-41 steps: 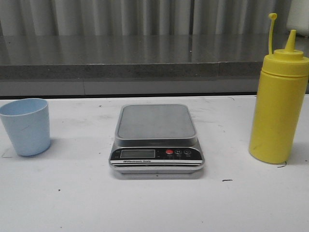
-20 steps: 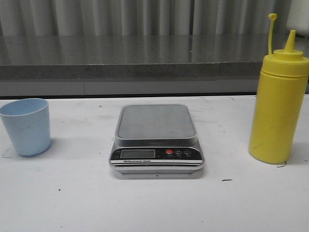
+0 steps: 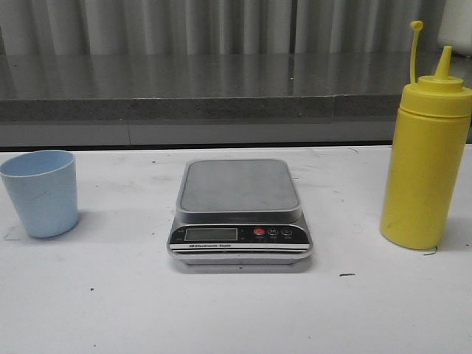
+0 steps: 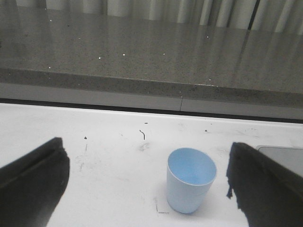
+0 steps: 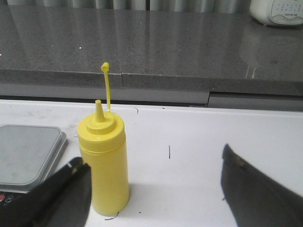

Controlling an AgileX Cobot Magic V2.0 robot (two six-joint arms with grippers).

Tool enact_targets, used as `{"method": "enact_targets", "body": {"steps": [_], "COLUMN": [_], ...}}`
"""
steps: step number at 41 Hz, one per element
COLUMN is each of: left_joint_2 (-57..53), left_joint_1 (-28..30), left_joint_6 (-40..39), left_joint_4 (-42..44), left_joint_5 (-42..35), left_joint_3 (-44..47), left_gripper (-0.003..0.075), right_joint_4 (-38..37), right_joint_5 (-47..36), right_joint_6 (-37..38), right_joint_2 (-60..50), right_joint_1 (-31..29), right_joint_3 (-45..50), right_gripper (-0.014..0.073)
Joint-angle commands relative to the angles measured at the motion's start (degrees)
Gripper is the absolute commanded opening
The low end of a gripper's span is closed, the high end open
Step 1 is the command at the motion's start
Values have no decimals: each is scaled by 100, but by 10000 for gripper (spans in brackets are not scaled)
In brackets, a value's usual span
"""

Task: Pour seasoning into cup on scale with both arms

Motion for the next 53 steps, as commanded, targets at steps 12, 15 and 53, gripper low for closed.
{"method": "enact_targets", "body": {"steps": [12,15,53], "left_joint_2": [1084,1680,7473], "left_joint_1": [-333,-646,-2125], "left_joint_6": [143,469,-313], "left_joint_4": [-149,-149,810], "left_joint_5": [-110,67,3200], "left_joint_3": [-746,-1075,-5300], "left_gripper": [617,617,617], "right_joint_4": [3,3,3], "right_joint_5": [-451,-462,-341], "right_joint_6": [-1,-1,-1], "right_joint_2": [97,97,97], "right_joint_1": [-8,-8,-8], "right_joint_3": [-207,-207,-207], "right_gripper": [642,642,642]}}
